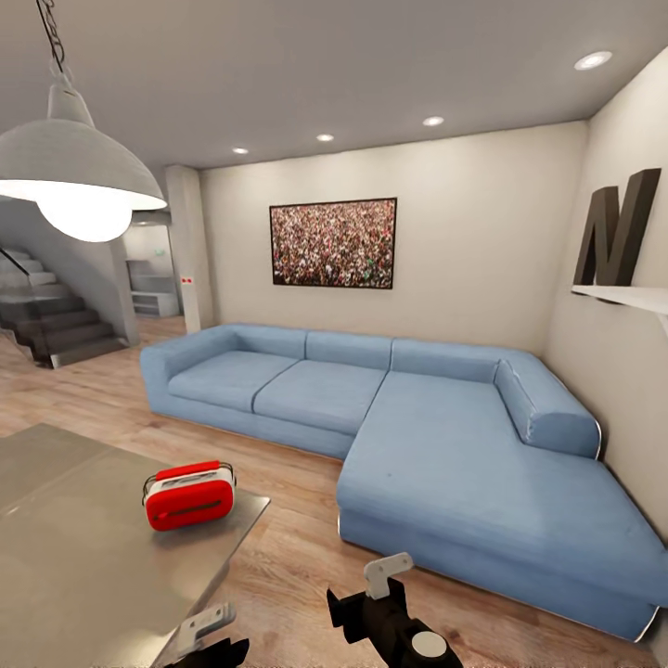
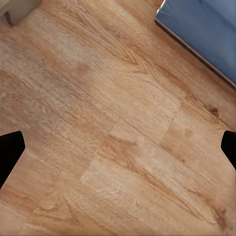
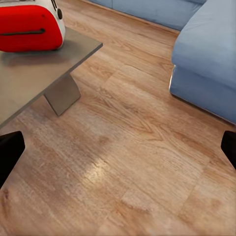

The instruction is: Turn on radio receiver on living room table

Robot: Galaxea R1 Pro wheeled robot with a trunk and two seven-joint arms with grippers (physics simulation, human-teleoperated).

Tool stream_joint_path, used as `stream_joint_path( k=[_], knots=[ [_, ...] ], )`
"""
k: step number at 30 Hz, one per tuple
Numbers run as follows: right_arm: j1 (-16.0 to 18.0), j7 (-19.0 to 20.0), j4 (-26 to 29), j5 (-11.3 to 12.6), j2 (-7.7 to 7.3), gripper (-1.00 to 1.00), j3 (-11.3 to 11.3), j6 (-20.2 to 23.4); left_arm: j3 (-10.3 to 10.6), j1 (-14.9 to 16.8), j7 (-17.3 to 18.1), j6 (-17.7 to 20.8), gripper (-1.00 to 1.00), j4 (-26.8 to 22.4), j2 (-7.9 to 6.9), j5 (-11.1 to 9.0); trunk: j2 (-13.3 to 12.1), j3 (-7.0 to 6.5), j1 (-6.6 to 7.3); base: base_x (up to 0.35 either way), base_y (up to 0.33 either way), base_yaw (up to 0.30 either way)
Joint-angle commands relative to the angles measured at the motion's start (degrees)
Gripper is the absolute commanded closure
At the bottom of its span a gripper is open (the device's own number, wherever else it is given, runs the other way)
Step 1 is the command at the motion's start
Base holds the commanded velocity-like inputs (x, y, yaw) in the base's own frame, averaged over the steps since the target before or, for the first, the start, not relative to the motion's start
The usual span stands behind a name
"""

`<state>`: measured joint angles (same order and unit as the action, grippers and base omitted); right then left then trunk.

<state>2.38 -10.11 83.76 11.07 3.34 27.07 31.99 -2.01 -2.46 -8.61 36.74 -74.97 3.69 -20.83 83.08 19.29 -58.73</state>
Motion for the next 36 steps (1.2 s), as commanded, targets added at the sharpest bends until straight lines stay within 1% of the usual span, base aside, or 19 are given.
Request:
stream_joint_path(
  k=[1, 27, 31, 36],
  knots=[
    [0.0, 0.0, 0.0, 0.0, 0.0, -1.0, 0.0, 0.0, 0.0, 0.0, 0.0, 0.0, -1.0, 0.0, 0.0, 0.0, 0.0, 0.1, 0.0, 0.0, 0.0, 0.0],
    [0.0, 0.0, 0.0, 0.0, 0.0, -1.0, 0.0, 0.1, 0.0, 0.0, 0.1, 0.0, -1.0, 0.0, -0.03, 0.0, 0.0, 2.56, 0.0, 0.002, 0.0, 0.0],
    [0.0, 0.0, 0.0, 0.0, 0.0, -1.0, 0.0, 0.1, 0.0, 0.0, 0.1, -0.1, -1.0, 0.0, -0.08, 0.0, 0.0, 2.93, 0.0, 0.107, 0.0, 0.0],
    [0.0, 0.0, 0.0, 0.0, 0.0, -1.0, 0.0, 0.1, 0.0, 0.0, 0.1, -0.1, -1.0, 0.0, -0.09, 0.0, 0.0, 3.41, 0.0, 0.261, 0.0, 0.0]
  ],
)
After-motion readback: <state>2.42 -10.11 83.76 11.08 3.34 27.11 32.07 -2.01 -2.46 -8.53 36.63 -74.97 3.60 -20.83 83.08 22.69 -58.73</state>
